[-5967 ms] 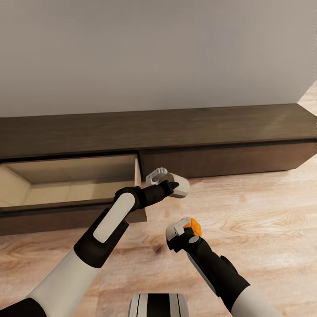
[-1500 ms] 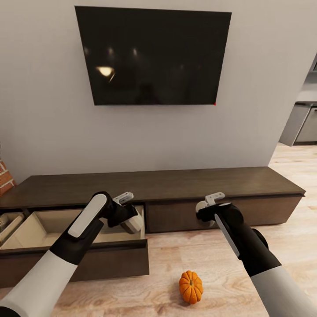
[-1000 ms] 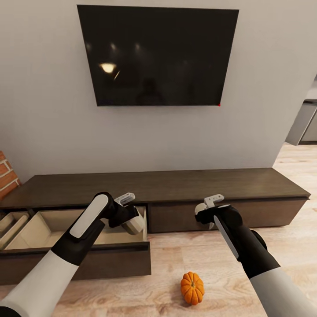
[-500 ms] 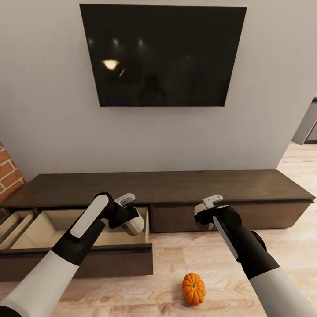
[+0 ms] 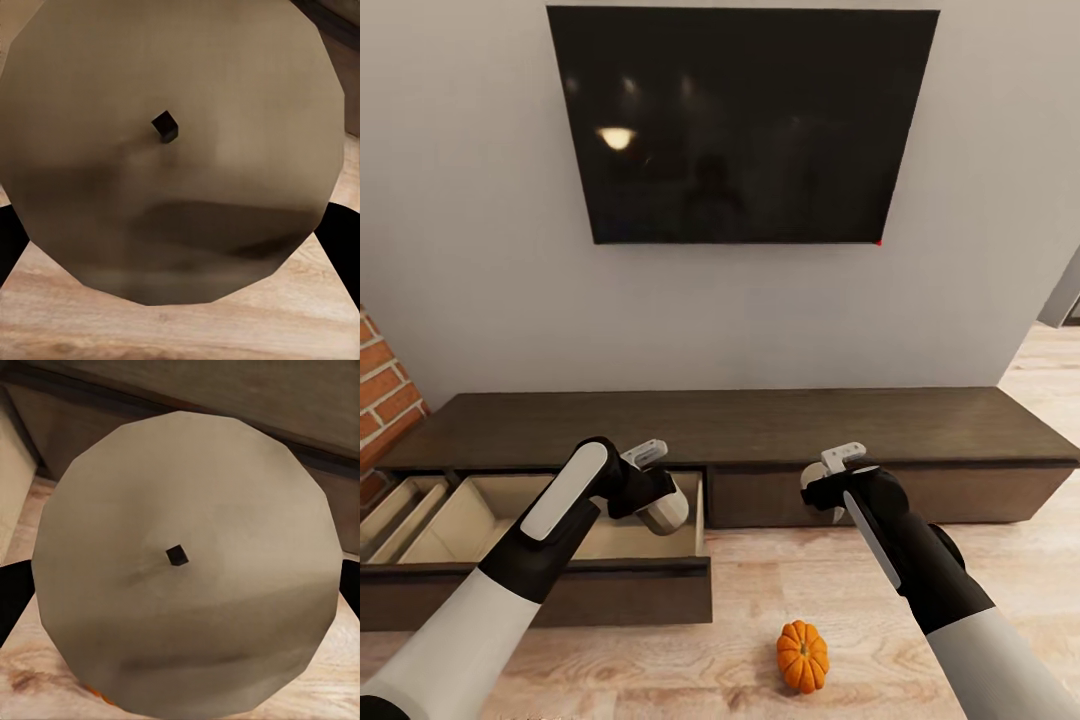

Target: Place each of the two pumpkins and all three candles from the living room inside a cabinet in the living room (use any cabinet), then make sure every cabinet is closed, and position the cauldron so it is next to a table in the living room.

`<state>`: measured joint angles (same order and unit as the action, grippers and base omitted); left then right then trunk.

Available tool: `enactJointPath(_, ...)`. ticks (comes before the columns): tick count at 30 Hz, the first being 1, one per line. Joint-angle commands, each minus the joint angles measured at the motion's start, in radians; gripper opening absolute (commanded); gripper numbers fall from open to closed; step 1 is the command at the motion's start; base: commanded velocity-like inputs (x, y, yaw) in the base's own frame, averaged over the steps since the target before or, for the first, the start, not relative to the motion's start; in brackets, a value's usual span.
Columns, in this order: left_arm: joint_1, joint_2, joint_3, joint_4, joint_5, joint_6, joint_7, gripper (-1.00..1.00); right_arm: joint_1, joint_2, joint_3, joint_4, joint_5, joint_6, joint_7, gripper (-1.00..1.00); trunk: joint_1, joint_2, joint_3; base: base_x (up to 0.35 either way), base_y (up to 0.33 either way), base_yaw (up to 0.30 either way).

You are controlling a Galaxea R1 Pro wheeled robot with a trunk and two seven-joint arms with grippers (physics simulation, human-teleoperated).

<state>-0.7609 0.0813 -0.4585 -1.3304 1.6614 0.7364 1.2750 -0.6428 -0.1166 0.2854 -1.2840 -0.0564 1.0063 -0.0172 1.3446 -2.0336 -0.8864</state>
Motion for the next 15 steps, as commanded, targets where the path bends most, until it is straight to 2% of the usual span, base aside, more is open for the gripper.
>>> enactJointPath(1,0.0,0.0,0.0,0.0,0.0,0.0,0.0,-1.0,0.0,0.0,0.0,0.0,0.0,0.0,0.0,-1.0,-0.004,0.007,0.002,0.0,0.0,0.063)
enactJointPath(15,0.0,0.0,0.001,0.001,0.0,0.001,0.0,-1.0,0.0,0.0,0.0,0.0,-0.001,0.0,0.0,-1.0,-0.058,0.105,0.023,0.0,0.0,0.063)
